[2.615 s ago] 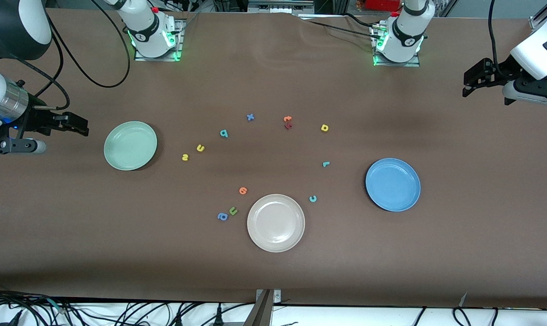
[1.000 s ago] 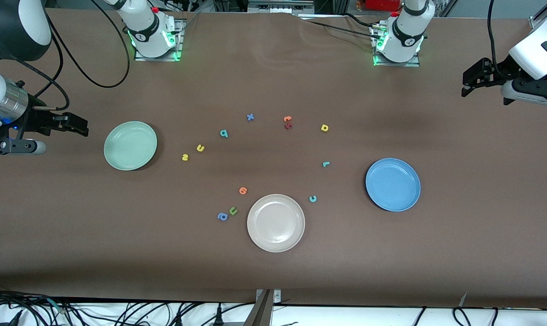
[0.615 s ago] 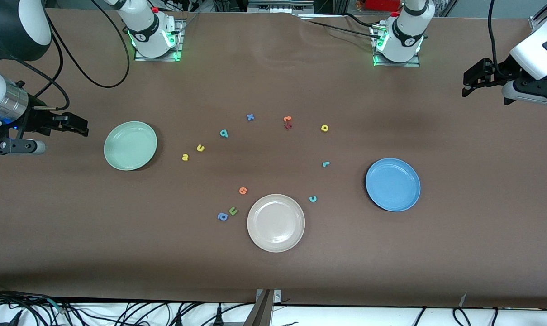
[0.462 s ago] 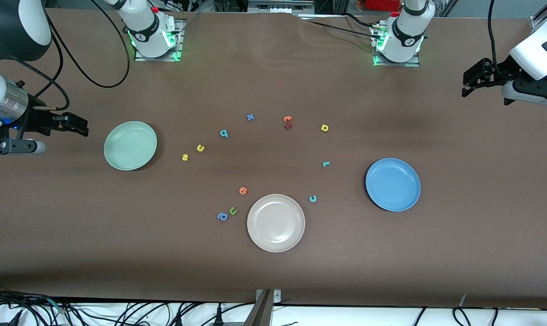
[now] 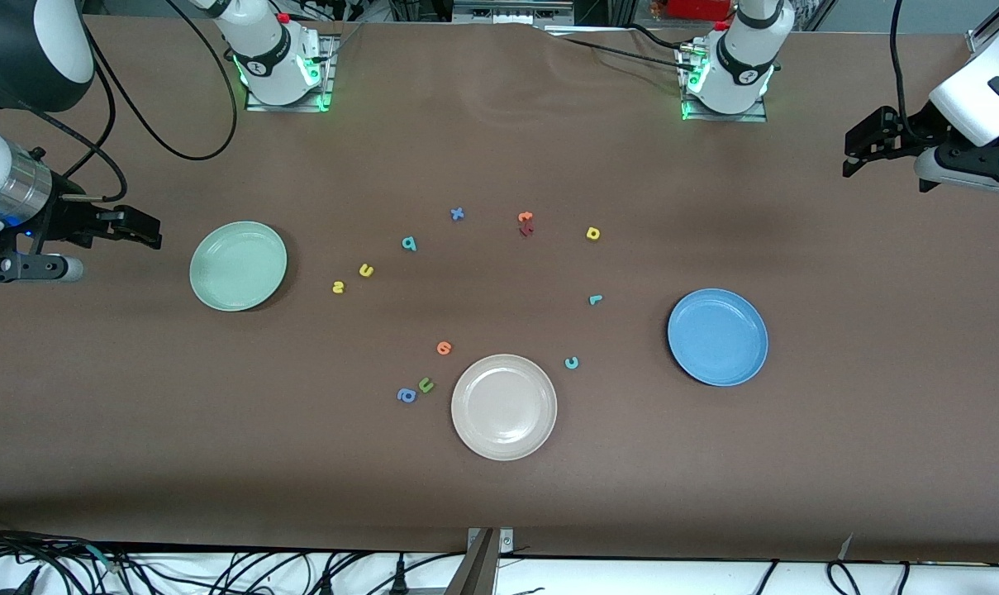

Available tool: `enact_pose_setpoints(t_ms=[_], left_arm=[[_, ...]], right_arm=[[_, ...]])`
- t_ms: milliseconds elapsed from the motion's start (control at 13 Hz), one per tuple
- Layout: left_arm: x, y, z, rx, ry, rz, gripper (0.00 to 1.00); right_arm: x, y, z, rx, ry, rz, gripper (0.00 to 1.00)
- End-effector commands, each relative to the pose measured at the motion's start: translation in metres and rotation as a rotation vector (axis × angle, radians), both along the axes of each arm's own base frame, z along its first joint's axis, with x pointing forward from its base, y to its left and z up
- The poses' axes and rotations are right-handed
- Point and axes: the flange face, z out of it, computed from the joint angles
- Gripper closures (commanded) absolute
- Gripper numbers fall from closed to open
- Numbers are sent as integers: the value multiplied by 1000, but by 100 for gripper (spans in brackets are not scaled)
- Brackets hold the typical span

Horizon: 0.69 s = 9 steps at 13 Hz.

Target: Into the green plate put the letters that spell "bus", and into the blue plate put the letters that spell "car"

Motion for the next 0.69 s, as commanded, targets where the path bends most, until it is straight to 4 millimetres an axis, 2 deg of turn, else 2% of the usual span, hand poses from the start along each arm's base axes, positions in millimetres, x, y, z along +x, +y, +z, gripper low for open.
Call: enact_pose_setpoints(t_ms=[0,154,615], left_arm=[[2,4,-1,3,13,-16,0],[6,-1,-8,15,23,-28,0],[4,-1,-6,14,23,-28,0]], right_arm=[[-2,-1,1,3,5,-5,0],[-2,-1,1,3,5,-5,1],[-2,-1,1,3,6,-7,1]])
